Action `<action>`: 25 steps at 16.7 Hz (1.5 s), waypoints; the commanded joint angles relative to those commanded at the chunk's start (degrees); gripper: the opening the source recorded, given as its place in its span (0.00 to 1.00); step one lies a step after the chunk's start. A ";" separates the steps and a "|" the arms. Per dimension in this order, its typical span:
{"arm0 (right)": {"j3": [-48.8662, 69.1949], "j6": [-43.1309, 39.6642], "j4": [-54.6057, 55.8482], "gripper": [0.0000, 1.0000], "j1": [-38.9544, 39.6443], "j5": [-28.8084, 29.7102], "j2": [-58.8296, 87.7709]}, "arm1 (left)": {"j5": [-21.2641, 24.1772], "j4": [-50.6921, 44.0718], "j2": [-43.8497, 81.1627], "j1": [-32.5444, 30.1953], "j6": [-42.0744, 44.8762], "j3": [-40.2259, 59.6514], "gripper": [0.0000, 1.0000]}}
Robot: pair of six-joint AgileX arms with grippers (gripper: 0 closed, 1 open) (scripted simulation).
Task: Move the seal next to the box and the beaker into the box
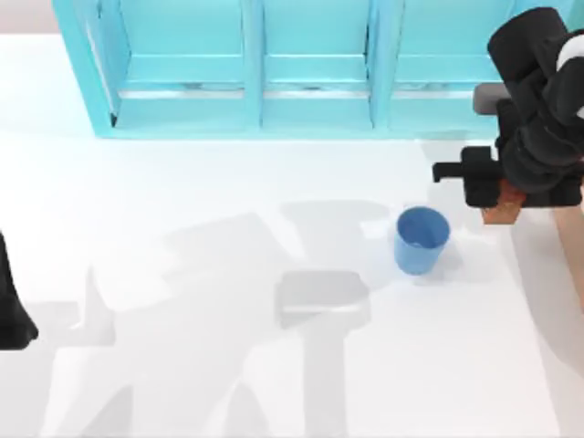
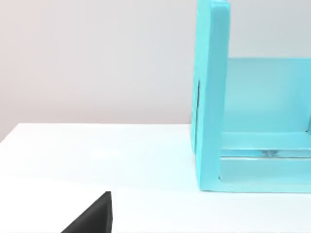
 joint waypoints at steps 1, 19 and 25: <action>0.00 0.00 0.00 0.53 0.00 0.00 0.00 | 0.00 0.00 0.00 0.00 0.00 0.00 1.00; 2.14 -0.04 -2.14 1.00 0.26 0.01 -0.57 | 0.00 0.00 0.00 0.00 0.00 0.00 1.00; 15.35 -0.14 -18.32 1.00 -0.06 0.04 -2.42 | 0.00 0.00 0.00 0.00 0.00 0.00 1.00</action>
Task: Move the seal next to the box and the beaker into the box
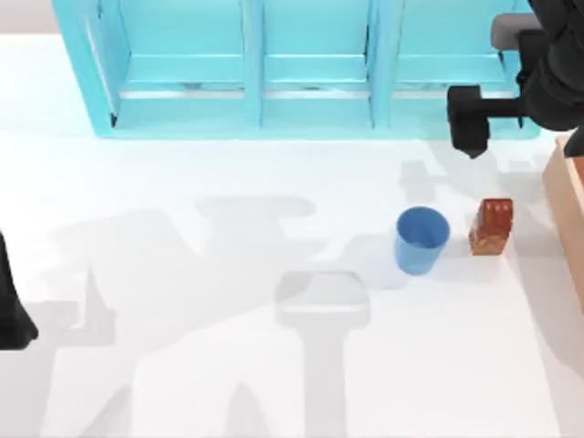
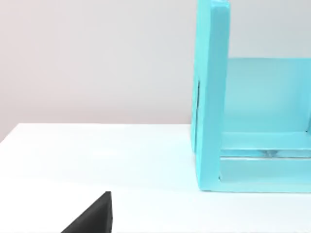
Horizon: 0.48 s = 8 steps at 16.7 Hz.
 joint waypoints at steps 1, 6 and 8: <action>1.73 -0.05 -1.82 1.00 -0.01 -0.06 -0.38 | 0.00 0.00 0.00 0.00 0.00 0.00 1.00; 3.60 -0.10 -3.77 1.00 -0.01 -0.13 -0.75 | 0.00 0.00 0.00 0.00 0.00 0.00 1.00; 3.66 0.06 -3.81 1.00 0.26 -0.22 -0.35 | 0.00 0.00 0.00 0.00 0.00 0.00 1.00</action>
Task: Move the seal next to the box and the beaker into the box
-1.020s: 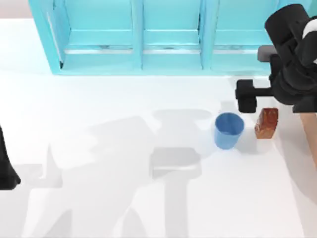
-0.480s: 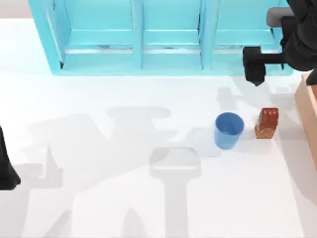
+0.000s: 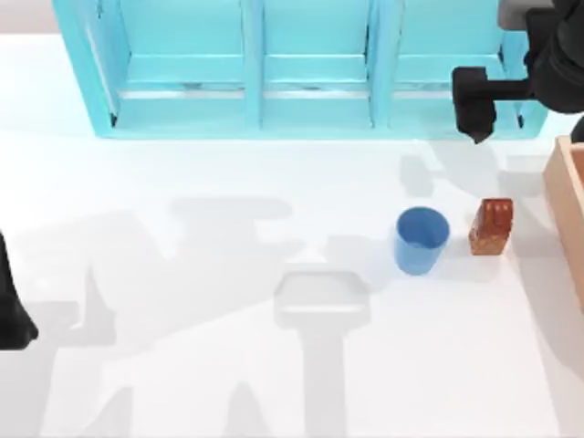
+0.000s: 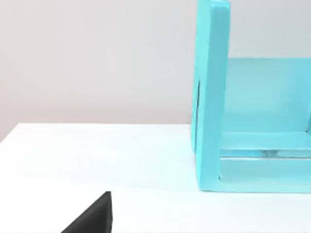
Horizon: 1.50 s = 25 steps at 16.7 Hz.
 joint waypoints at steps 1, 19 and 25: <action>0.72 0.55 -0.76 1.00 0.49 -0.41 0.80 | 0.00 0.00 0.00 0.00 0.00 0.00 1.00; 0.47 6.96 1.81 1.00 5.63 -5.25 17.72 | 0.00 0.00 0.00 0.00 0.00 0.00 1.00; -3.40 7.08 6.29 1.00 5.72 -5.23 18.82 | 0.00 0.00 0.00 0.00 0.00 0.00 1.00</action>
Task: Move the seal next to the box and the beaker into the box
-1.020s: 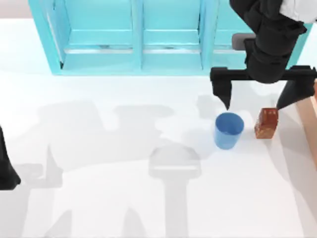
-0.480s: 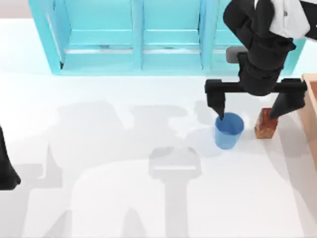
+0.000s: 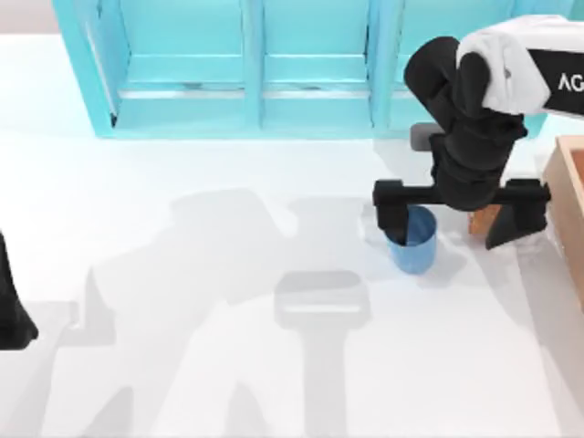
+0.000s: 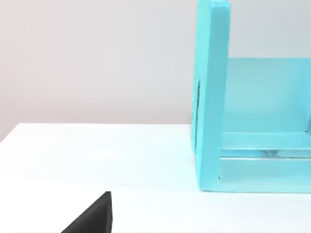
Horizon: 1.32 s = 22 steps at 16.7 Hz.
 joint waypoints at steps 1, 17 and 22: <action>0.00 0.00 0.00 1.00 0.00 0.00 0.00 | 0.00 0.00 0.00 0.00 0.00 0.00 1.00; 0.00 0.00 0.00 0.00 0.00 0.00 0.00 | 0.00 0.00 0.00 0.00 0.00 0.00 1.00; 0.00 0.00 0.00 0.00 0.00 0.00 0.00 | 0.00 0.00 0.00 0.00 0.00 0.00 1.00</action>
